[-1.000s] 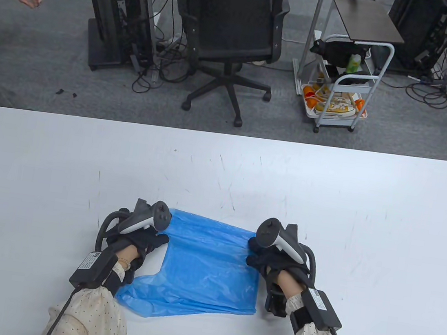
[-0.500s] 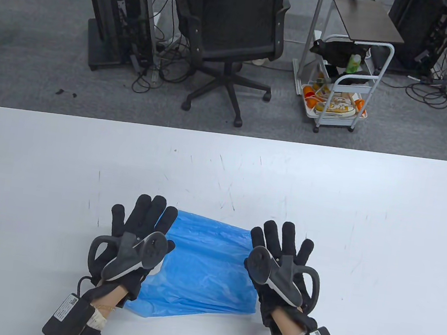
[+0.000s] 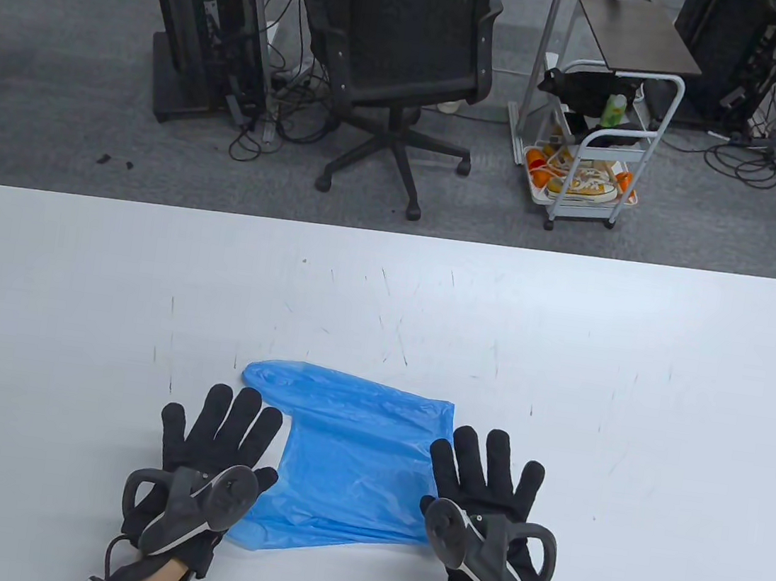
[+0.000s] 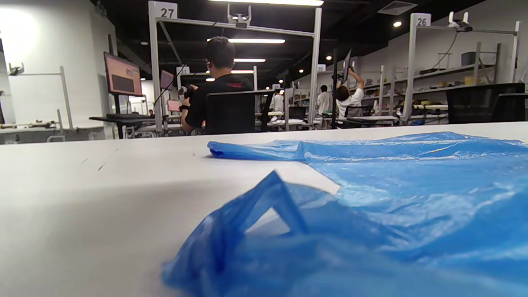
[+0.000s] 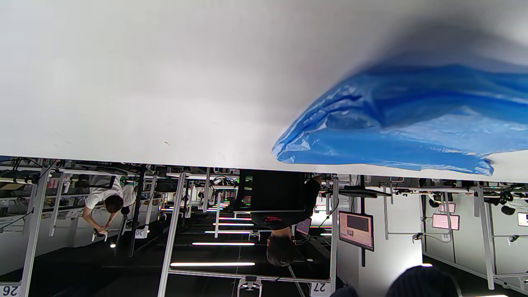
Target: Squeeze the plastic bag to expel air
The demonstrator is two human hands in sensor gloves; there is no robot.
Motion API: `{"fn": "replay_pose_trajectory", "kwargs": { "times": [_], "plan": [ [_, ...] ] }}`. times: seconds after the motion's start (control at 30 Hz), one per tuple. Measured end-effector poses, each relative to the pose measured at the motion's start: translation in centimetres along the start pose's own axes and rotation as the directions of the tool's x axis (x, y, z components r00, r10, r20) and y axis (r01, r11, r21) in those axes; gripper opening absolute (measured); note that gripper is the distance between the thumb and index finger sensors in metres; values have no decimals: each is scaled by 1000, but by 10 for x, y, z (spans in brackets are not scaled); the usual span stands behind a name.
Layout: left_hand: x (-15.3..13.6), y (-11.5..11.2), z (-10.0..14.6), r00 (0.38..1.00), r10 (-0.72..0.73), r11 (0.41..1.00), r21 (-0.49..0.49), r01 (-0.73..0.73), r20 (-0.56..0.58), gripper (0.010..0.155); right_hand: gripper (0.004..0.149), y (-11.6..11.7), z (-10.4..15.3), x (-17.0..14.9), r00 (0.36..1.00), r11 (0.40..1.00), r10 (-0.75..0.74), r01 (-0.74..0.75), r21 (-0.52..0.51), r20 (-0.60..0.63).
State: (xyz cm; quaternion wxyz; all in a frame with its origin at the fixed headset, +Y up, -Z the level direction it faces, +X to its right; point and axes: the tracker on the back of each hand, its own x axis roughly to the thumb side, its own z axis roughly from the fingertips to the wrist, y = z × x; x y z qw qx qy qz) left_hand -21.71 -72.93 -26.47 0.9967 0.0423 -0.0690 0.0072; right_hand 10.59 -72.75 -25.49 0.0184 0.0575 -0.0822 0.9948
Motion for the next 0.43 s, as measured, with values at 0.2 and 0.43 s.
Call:
{"fn": "replay_pose_trajectory", "kwargs": {
  "times": [0.2, 0.43],
  "plan": [
    [-5, -4, 1, 1000, 2, 1000, -18, -2, -7, 73, 70, 7, 3, 0, 1000, 999, -14, 14, 35, 7],
    [-6, -5, 3, 1000, 8, 999, -41, -8, -8, 73, 69, 9, 5, 0, 999, 997, -46, 46, 58, -6]
  ]
}}
